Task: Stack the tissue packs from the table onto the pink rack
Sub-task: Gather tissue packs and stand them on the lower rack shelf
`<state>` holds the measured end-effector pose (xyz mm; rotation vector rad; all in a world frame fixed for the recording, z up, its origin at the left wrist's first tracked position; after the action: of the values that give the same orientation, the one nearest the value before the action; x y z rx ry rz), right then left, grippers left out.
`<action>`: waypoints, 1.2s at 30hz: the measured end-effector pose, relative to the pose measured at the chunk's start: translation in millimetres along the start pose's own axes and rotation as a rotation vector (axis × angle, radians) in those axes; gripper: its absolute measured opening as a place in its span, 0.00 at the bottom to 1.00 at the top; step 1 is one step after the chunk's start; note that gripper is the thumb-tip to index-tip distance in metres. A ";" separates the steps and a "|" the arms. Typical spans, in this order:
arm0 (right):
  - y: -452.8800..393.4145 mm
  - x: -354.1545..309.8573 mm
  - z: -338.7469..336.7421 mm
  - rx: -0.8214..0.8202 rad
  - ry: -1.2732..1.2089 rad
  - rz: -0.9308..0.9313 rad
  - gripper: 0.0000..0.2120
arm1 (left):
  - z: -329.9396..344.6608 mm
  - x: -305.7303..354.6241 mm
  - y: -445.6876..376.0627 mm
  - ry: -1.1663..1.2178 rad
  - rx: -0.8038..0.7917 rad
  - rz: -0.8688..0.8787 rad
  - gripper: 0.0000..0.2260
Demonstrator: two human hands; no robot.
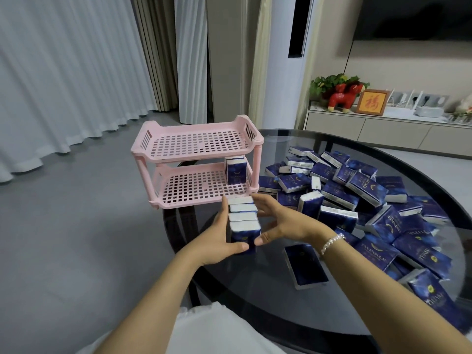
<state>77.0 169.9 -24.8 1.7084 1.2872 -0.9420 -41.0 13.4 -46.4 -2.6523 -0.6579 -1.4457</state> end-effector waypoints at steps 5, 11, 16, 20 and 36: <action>0.1 2.6 0.8 -0.008 0.029 0.000 0.47 | 4.0 -8.9 -6.7 -0.078 -0.055 0.043 0.48; -1.7 4.4 -2.2 -0.020 -0.048 -0.014 0.41 | 4.3 -11.2 -11.1 0.014 -0.016 0.034 0.52; -4.7 2.7 -4.7 -0.028 -0.137 -0.037 0.42 | -7.6 -6.0 -10.7 0.105 0.146 0.031 0.50; -13.3 -6.2 -10.8 -0.027 -0.160 -0.083 0.42 | -22.2 -4.2 -19.5 0.132 0.152 0.011 0.50; -81.7 5.4 -30.8 0.681 -0.077 0.002 0.10 | -68.5 -6.8 -113.2 0.230 0.135 -0.026 0.47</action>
<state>1.8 214.5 -29.0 2.1409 0.9636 -1.5499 -142.4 97.3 -31.1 -2.3394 -0.7403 -1.6186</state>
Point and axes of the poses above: each hand's wrist, its own y-axis away from the middle knuckle, its own z-axis out of the palm, x = y × z, the point moved 1 cm from there along -y, towards the middle knuckle
